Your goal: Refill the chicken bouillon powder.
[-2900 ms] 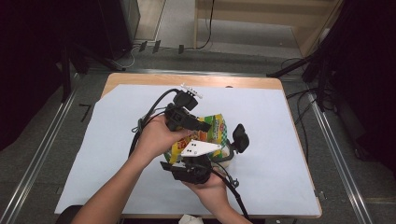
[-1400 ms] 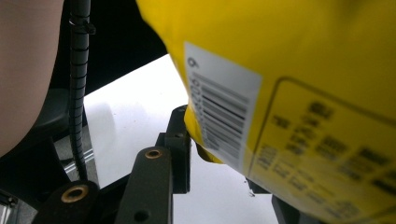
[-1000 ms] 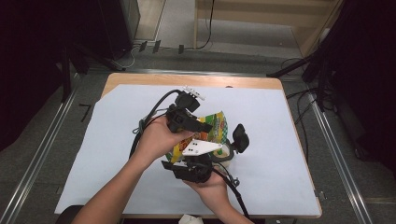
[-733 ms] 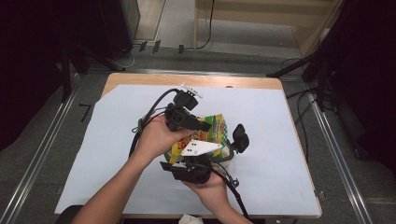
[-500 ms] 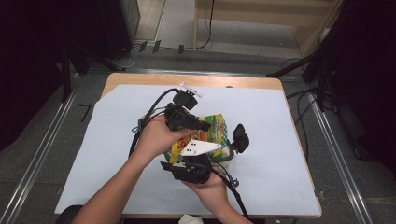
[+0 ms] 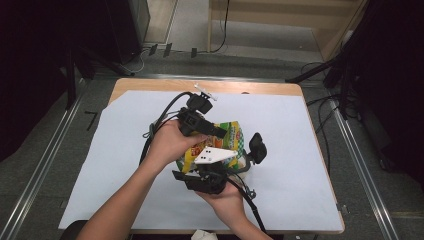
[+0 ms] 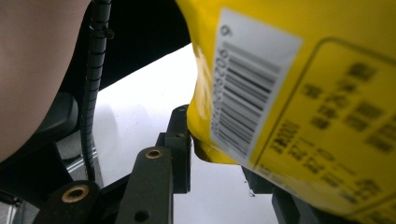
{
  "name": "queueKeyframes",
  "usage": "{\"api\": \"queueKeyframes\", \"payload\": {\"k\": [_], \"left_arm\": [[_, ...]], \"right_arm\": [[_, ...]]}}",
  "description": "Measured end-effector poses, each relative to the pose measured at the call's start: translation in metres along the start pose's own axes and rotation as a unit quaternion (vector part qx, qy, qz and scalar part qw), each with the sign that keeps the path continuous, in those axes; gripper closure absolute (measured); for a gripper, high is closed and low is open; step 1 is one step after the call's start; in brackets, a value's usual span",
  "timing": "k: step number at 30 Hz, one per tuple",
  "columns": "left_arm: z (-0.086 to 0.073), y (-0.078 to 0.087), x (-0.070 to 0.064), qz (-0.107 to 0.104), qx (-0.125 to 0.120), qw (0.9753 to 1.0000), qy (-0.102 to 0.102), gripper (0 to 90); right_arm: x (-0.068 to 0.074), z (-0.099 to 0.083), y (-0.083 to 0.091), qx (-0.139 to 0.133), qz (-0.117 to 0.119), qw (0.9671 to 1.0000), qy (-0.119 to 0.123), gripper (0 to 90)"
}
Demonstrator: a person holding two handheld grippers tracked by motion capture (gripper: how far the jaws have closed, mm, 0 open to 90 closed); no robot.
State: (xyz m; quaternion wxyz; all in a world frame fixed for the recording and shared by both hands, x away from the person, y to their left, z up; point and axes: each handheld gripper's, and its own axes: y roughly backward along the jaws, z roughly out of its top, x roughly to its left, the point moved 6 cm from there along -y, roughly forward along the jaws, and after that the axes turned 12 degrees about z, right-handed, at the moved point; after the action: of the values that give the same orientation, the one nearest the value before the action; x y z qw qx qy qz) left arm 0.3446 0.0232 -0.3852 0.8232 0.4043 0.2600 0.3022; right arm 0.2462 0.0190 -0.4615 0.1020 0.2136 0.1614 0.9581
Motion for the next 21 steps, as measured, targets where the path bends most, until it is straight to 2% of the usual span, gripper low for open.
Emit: {"api": "queueKeyframes", "payload": {"k": [4,9,15,19,21], "left_arm": [[0.0008,-0.0011,-0.0005,-0.001,-0.008,1.0000,0.003,75.3],[0.0013,-0.0030,0.0030,-0.016,-0.017,0.9995,0.020,75.3],[0.0050,-0.0035,0.0004,-0.009,-0.010,0.9999,0.009,75.3],[0.0039,-0.0015,-0.0020,-0.004,-0.012,0.9999,-0.009,74.7],[0.0030,0.0006,-0.0008,-0.002,-0.013,0.9999,-0.007,74.5]], "right_arm": [[-0.0033,0.0004,0.0009,0.000,-0.002,1.0000,-0.002,68.7],[-0.0065,-0.0001,-0.0001,0.008,-0.004,1.0000,-0.002,68.7],[-0.0076,0.0012,0.0012,0.002,-0.003,1.0000,-0.004,68.8],[-0.0074,0.0020,0.0011,-0.002,-0.002,1.0000,-0.006,68.9],[-0.0068,0.0023,-0.0005,-0.001,-0.001,1.0000,-0.003,68.9]]}}
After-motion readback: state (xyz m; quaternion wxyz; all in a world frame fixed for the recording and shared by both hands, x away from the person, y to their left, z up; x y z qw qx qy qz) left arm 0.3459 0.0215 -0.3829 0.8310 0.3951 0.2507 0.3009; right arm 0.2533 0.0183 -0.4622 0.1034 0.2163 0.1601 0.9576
